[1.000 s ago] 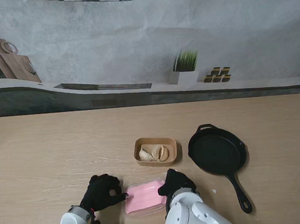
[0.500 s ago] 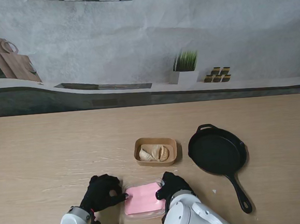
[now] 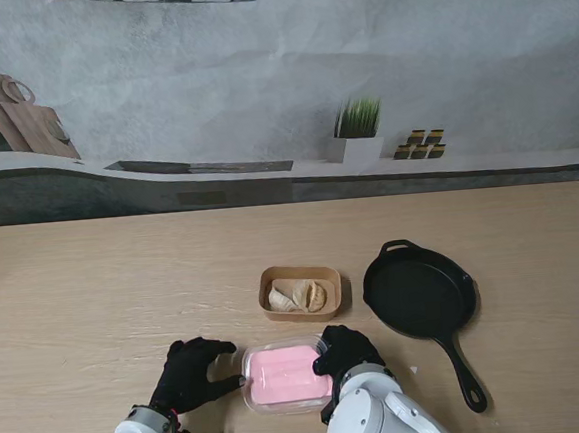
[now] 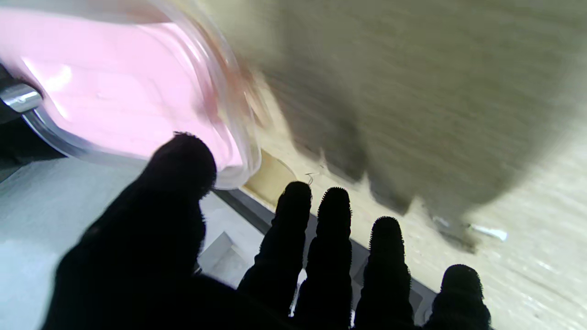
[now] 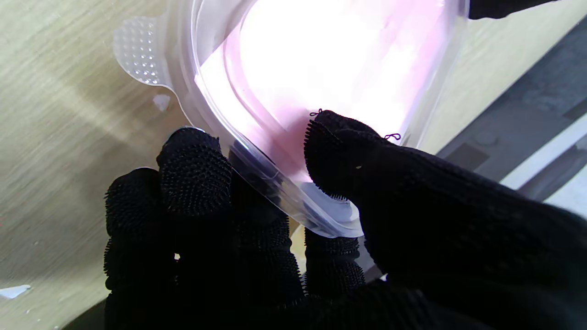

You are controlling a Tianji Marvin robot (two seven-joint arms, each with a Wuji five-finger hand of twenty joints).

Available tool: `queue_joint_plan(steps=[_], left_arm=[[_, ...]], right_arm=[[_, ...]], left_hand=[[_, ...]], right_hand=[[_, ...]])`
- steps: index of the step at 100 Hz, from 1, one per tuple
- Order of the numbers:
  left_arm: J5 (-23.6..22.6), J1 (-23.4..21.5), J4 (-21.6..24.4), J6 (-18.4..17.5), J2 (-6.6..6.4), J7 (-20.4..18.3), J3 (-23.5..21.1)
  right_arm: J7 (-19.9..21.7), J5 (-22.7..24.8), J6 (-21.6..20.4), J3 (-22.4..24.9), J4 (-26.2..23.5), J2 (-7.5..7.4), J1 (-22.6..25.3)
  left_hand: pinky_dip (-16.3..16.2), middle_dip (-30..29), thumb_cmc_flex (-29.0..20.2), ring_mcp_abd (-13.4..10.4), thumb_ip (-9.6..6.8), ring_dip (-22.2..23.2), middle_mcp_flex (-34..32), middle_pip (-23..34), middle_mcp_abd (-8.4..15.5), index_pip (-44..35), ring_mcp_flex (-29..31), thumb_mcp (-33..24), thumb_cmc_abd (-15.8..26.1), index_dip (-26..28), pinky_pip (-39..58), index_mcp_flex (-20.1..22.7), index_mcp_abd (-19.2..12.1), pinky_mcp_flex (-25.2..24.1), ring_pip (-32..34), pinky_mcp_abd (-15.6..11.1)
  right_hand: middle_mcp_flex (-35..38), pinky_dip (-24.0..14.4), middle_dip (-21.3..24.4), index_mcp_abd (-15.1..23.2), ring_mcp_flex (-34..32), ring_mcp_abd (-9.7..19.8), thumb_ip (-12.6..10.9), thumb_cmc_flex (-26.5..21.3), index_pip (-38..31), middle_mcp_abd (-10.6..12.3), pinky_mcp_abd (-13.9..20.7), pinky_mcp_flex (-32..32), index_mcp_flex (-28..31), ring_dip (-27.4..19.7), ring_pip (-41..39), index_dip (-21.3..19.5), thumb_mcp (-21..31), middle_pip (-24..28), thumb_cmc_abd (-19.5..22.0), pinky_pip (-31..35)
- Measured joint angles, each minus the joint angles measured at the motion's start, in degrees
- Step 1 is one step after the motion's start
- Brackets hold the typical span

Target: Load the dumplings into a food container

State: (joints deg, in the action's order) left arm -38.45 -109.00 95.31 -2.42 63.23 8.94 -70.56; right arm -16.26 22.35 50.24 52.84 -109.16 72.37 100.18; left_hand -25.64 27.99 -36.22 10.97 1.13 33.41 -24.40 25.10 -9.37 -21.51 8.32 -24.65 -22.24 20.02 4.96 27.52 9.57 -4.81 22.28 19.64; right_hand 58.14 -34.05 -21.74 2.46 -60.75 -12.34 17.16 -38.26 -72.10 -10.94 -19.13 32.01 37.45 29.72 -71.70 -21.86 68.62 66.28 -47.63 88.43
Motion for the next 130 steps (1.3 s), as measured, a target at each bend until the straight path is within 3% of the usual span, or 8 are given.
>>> queue_joint_plan(steps=[14, 29, 69, 87, 104, 122, 130], left_arm=[[-0.84, -0.09, -0.44, -2.03, 0.52, 3.82, -0.48], [1.59, 0.03, -0.37, -1.77, 1.07, 4.37, -0.78], [10.15, 1.03, -0.4, 0.0, 2.06, 3.69, 0.4], [13.83, 1.42, -0.28, -0.53, 2.29, 2.81, 0.38], [16.33, 1.74, 0.06, -1.3, 2.61, 2.71, 0.49], [23.17, 2.17, 0.95, -0.97, 2.92, 1.35, 0.89], [25.87, 2.22, 1.34, -1.18, 3.16, 1.05, 0.95]], right_arm=[[-1.01, -2.14, -2.48, 1.93, -1.64, -0.02, 1.56], [-2.68, -6.25, -4.94, 4.08, -3.86, 0.17, 3.36], [-3.86, -14.79, -8.27, 8.05, -8.96, 0.8, 6.5], [0.15, -15.19, -9.62, 8.64, -10.21, -0.34, 6.67], [0.59, -18.19, -10.89, 8.73, -10.71, -0.88, 6.57], [1.19, -19.99, -11.59, 8.99, -10.96, -0.88, 6.57], [1.5, -19.96, -11.61, 9.05, -11.13, -0.93, 6.58]], left_hand=[[-2.21, 0.0, -0.13, 0.2, 0.0, 0.0, 0.76, -0.01, 0.0, 2.11, 0.01, 1.74, 1.01, -2.48, 1.38, -6.38, -0.05, -0.35, 0.24, 0.0], [-4.71, -0.69, 0.52, 0.46, 0.0, 0.05, 1.11, -0.05, -0.02, 2.69, 0.07, 3.31, 1.59, -4.56, 2.72, -6.48, 1.67, -0.58, 0.84, 0.0], [-6.58, -5.41, 1.74, 1.0, 0.0, -0.03, 1.13, -3.49, -1.46, 4.96, 0.08, 5.34, 2.28, -7.12, 2.72, -6.32, 4.77, -0.65, 0.46, 0.0], [-6.59, -6.07, 2.54, 1.0, 0.0, -0.64, 1.13, -4.08, -2.09, 5.47, 0.08, 5.84, 2.28, -7.38, 2.72, -5.21, 5.2, -0.66, -0.18, 0.0], [-6.6, -6.09, 2.56, 1.01, 0.0, -0.66, 1.13, -4.09, -2.1, 5.74, 0.08, 6.91, 2.28, -7.67, 2.72, -4.93, 5.35, -0.66, -0.78, 0.0], [-6.6, -6.09, 2.51, 1.02, 0.0, -0.69, 1.01, -4.09, -2.1, 5.76, 0.08, 6.84, 2.28, -7.68, 2.72, -3.06, 5.42, -0.66, -0.89, 0.0], [-6.6, -4.4, 1.46, 1.05, 0.01, -0.7, -1.62, -2.25, -2.07, 3.17, 0.12, 4.24, 1.53, -5.77, 2.72, 0.07, 4.56, -0.67, -0.9, 0.0]], right_hand=[[0.0, -0.32, -2.37, 0.0, 0.0, -0.46, 0.0, -0.5, 0.0, -0.54, -0.72, -0.3, 0.07, 0.0, -0.9, -2.21, 0.39, -0.04, 0.0, 0.33], [0.0, -0.8, -4.16, -0.04, 0.01, -0.82, 0.0, -1.22, 0.0, -1.2, -1.33, -1.03, 0.23, 0.6, -2.09, -3.53, 1.06, -0.03, 0.0, 0.8], [0.0, -1.32, -5.33, -0.58, 0.06, -1.31, 0.0, -1.72, 0.0, -1.54, -2.06, -1.82, 0.27, 1.3, -2.36, -4.24, 1.55, 0.12, 0.0, 0.86], [0.0, -1.33, -5.56, -0.58, 0.08, -1.32, 0.0, -1.72, 0.47, -1.7, -2.07, -1.92, 0.82, 1.32, -2.38, -4.26, 1.56, 0.12, 0.0, 0.86], [0.0, -1.34, -5.71, -0.59, 0.09, -1.33, 0.0, -1.72, 0.52, -1.71, -2.07, -2.46, 0.82, 1.33, -2.39, -4.33, 1.57, 0.13, 0.0, 0.86], [0.0, -1.36, -5.74, -0.58, 0.1, -1.34, 0.0, -1.72, 0.56, -1.73, -2.07, -2.51, 0.86, 1.34, -2.4, -4.37, 1.57, 0.14, 0.0, 0.86], [0.0, -1.38, -5.75, -0.59, 0.1, -1.34, 0.0, -1.72, 0.64, -1.73, -2.07, -2.51, 0.87, 1.34, -2.4, -4.71, 1.57, 0.14, 0.0, 0.86]])
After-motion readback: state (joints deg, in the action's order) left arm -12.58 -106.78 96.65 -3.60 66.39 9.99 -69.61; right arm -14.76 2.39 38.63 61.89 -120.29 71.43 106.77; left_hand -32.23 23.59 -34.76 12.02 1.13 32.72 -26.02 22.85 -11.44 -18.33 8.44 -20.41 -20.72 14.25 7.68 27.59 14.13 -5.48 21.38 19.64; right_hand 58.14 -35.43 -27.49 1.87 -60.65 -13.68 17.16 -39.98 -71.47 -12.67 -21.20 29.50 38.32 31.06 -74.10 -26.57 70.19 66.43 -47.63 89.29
